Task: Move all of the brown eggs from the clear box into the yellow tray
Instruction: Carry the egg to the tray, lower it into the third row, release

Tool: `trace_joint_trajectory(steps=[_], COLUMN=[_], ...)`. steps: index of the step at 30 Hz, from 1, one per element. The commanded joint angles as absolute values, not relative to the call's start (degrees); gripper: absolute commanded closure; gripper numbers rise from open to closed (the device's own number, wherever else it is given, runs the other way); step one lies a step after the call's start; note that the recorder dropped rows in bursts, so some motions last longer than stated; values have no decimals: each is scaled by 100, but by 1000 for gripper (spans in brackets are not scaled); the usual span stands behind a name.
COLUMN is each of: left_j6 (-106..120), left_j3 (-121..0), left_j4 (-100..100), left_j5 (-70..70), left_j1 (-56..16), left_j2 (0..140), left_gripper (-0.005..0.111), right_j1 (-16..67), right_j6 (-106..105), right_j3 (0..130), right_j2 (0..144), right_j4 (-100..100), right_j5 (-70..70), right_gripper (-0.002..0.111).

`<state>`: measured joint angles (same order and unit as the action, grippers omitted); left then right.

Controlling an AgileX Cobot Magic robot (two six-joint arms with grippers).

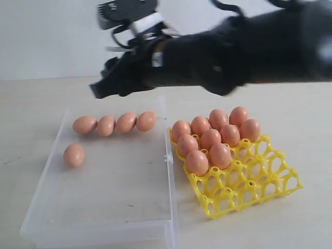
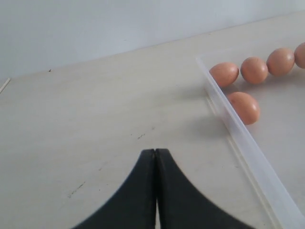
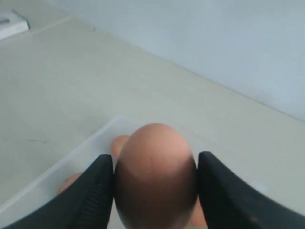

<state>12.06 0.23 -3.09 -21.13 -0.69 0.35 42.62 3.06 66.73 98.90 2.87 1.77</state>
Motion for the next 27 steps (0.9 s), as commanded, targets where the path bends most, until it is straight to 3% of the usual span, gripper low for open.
trace_joint_trajectory(steps=[1,7,11,18,27], left_j6=[1180,1180,1180,1180,1180], left_j3=[0,0,0,0,0], left_j4=[-354,-354,-354,-354,-354], left_j5=[-2065,-2065,-2065,-2065,-2065], left_j1=[-59,-59,-59,-59,-59], left_j2=[0,0,0,0,0], left_gripper=[107,107,107,107,107], right_j1=[3711,2862,2448,2316,2316], right_j6=[0,-390,-187,175,175], right_j3=[4588,2669,1992,1969,2062], right_j2=[8484,7575,7810,9068,9480], right_j4=[-43,-754,-754,-588,-588], right_j5=[1619,2665,3265,3865,4040], right_gripper=[108,108,108,108,108])
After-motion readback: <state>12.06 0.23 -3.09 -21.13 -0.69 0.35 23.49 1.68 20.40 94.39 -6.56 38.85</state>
